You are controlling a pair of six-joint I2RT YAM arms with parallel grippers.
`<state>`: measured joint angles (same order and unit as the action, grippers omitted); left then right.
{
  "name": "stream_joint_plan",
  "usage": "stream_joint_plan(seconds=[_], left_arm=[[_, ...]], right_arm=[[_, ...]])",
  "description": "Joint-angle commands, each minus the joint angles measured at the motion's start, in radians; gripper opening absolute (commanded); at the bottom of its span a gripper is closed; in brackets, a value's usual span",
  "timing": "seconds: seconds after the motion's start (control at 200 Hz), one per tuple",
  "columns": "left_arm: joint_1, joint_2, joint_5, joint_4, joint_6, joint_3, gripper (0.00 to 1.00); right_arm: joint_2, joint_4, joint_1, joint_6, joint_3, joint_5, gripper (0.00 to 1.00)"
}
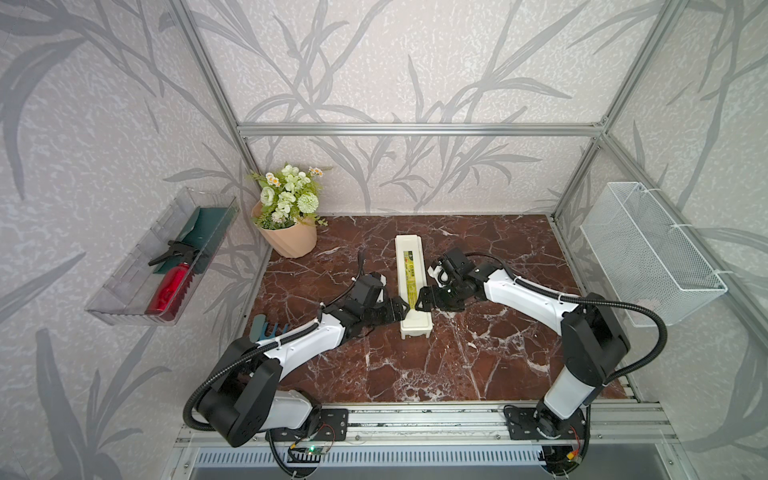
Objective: Put plastic wrap rolls into dispensers
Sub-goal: Close the lid on the plastic wrap cutting box.
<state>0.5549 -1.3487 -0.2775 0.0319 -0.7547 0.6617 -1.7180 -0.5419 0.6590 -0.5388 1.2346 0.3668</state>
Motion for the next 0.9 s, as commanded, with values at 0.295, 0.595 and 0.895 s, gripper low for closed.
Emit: stream_joint_plan(seconds=[0.295, 0.595, 0.895], left_arm=[[-0.034, 0.153, 0.132, 0.175, 0.038, -0.005, 0.79], [-0.073, 0.079, -0.010, 0.000, 0.026, -0.076, 0.27], [-0.074, 0.008, -0.133, -0.167, 0.025, -0.103, 0.25]], right_arm=[[-0.042, 0.012, 0.034, -0.047, 0.036, -0.010, 0.87], [-0.079, -0.047, 0.044, -0.020, 0.083, -0.012, 0.85], [-0.119, -0.140, 0.074, 0.006, 0.140, -0.063, 0.87]])
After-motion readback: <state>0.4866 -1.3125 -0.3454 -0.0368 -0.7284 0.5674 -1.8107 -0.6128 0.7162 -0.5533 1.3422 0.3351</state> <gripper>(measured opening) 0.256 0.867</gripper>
